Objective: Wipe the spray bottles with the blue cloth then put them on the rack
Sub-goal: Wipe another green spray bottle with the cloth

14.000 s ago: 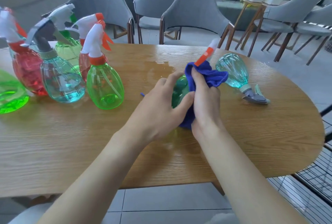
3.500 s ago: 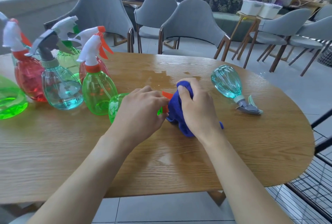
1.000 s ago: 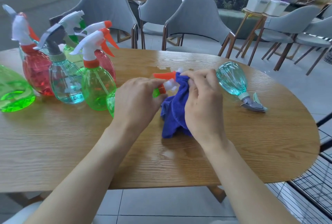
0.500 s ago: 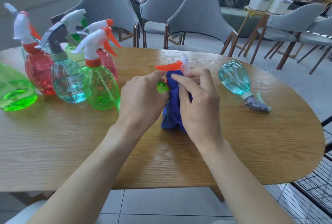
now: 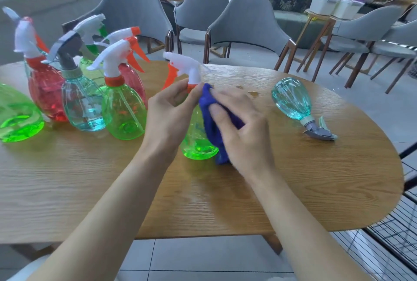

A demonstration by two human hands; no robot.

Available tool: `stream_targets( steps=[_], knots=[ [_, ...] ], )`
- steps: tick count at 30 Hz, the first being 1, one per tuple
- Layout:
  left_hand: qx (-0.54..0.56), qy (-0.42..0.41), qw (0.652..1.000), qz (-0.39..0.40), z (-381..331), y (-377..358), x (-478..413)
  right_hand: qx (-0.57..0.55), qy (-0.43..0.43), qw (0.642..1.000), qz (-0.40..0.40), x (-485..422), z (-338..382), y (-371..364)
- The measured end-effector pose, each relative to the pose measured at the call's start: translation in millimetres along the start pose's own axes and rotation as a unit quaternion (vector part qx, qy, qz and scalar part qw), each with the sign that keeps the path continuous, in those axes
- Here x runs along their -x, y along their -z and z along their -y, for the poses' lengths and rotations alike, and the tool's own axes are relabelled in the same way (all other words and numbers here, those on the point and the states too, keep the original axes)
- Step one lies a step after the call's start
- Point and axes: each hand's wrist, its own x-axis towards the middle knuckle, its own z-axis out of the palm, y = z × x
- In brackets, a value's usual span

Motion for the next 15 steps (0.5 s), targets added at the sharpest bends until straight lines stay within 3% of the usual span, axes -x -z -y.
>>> stream_targets(
  steps=[4, 7, 15],
  knots=[
    [0.07, 0.042, 0.996, -0.028, -0.9, 2.0, 1.0, 0.05, -0.013, 0.996, 0.075, 10.5, -5.8, -11.4],
    [0.102, 0.053, 0.993, -0.005, -1.5, 1.9, 4.4, 0.006, -0.122, 0.988, 0.092, 3.7, -7.7, -4.4],
    [0.267, 0.084, 0.959, -0.04, -1.6, -9.2, -1.9, -0.181, -0.295, 0.938, 0.023, -6.7, -16.2, 5.0]
  ],
)
